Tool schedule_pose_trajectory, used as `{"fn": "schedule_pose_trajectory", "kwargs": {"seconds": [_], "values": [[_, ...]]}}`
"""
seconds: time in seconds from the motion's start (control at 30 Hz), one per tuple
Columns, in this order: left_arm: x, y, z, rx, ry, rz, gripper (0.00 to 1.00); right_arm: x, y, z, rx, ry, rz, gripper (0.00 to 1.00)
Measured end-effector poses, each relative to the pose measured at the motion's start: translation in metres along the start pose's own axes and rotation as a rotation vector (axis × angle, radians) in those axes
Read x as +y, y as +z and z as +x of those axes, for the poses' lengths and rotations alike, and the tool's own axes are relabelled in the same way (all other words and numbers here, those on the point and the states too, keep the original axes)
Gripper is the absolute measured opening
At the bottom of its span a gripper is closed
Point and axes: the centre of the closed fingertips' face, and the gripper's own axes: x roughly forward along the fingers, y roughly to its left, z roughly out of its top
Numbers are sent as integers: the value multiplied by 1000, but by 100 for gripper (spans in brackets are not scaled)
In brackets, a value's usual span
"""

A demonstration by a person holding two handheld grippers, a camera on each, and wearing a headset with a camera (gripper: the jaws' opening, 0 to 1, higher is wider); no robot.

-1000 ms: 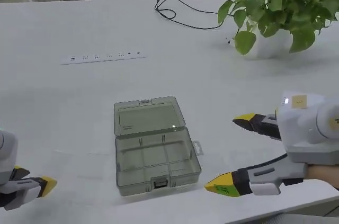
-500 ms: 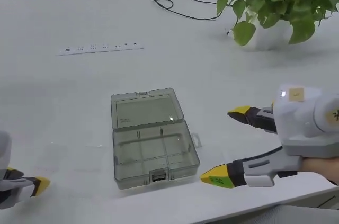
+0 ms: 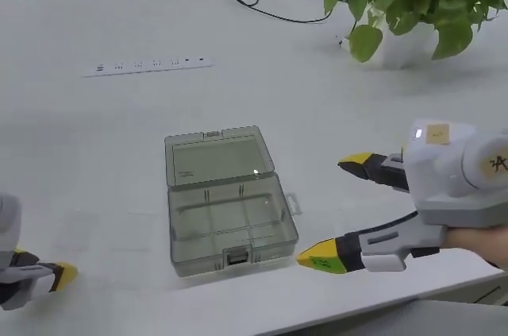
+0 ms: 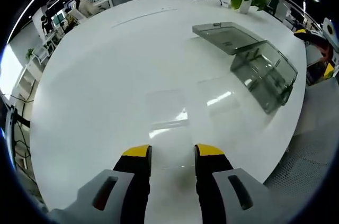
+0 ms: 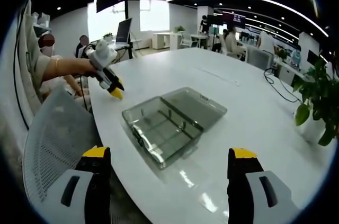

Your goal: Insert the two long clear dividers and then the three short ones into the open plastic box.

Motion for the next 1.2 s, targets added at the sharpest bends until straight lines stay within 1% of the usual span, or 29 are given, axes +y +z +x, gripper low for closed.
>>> {"fn": "schedule_pose_trajectory", "kwargs": {"seconds": [0.2,0.3,0.6,0.67,0.87,0.93,1.03,1.1,1.13,1.2], "values": [[1,1,0,7,4,0,31,-1,-1,-2,4,-5,-2,92],[1,1,1,8,8,5,32,-1,-2,-2,3,-4,-2,92],[3,3,1,5,8,2,32,0,-4,-2,10,-3,-2,92],[3,5,1,-1,10,13,32,0,-4,-2,10,-4,-3,92],[6,2,4,22,8,21,33,0,-4,0,13,1,-1,91],[6,2,4,16,2,14,33,-1,-4,0,13,1,0,91],[6,2,4,21,-12,10,32,-1,-5,0,15,1,1,91],[5,1,4,32,-29,-4,32,-1,-5,1,16,2,2,91],[5,2,5,33,-30,-3,32,-2,-5,1,16,3,3,91],[3,2,5,49,-34,18,32,-2,-5,2,17,4,5,91]]}}
